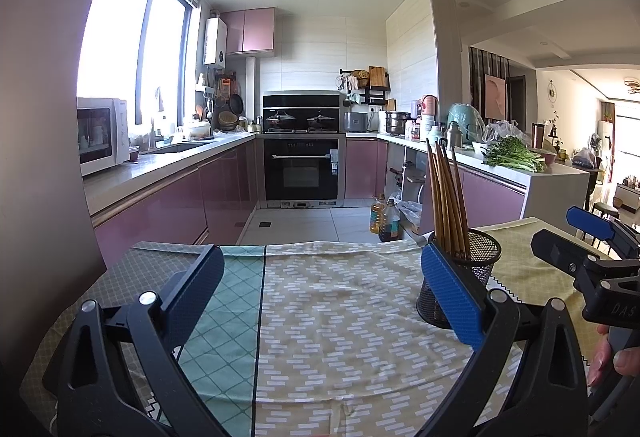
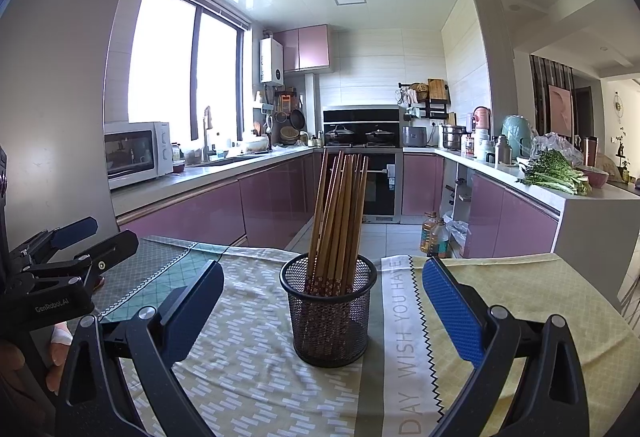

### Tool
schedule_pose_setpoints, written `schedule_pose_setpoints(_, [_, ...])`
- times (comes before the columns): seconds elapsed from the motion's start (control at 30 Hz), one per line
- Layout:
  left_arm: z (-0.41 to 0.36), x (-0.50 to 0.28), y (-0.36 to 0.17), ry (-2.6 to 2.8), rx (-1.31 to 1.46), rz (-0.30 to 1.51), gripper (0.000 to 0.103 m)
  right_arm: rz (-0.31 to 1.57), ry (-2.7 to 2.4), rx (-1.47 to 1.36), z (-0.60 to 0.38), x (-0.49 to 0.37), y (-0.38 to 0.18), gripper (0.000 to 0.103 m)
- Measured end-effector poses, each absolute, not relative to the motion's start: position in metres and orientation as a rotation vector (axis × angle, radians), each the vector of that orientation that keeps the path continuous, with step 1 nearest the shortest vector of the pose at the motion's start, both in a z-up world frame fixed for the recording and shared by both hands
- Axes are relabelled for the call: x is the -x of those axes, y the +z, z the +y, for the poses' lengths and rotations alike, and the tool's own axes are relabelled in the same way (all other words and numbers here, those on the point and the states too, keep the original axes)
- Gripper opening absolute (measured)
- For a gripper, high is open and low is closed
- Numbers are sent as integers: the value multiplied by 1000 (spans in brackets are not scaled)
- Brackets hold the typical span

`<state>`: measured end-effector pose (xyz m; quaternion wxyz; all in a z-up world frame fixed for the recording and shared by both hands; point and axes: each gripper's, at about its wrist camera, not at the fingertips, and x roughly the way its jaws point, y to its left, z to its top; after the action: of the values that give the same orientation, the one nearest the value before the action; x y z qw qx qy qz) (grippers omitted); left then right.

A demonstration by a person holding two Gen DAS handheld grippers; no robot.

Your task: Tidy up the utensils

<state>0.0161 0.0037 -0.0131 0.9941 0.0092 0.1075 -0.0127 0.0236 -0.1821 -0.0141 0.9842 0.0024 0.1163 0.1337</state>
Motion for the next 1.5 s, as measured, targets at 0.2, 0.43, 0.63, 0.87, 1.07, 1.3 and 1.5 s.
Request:
schedule_pose_setpoints(0.2, [4,-16,-13,-26,-19,215,97,234,269,-5,-182,-24,-14,96])
schedule_pose_setpoints(0.43, [4,-16,-13,-26,-19,216,97,232,268,-6,-182,-25,-14,96])
schedule_pose_setpoints(0.63, [3,-16,-14,-25,-17,217,97,233,267,-10,-183,-25,-15,96])
schedule_pose_setpoints(0.87, [2,-16,-15,-26,-17,218,97,235,265,-11,-184,-26,-15,96])
schedule_pose_setpoints(1.07, [3,-16,-15,-27,-17,218,97,236,266,-12,-184,-25,-15,96])
schedule_pose_setpoints(1.3, [3,-16,-15,-26,-16,219,97,236,266,-12,-183,-25,-16,96])
schedule_pose_setpoints(1.5, [3,-17,-15,-27,-15,219,97,236,266,-12,-183,-25,-16,96])
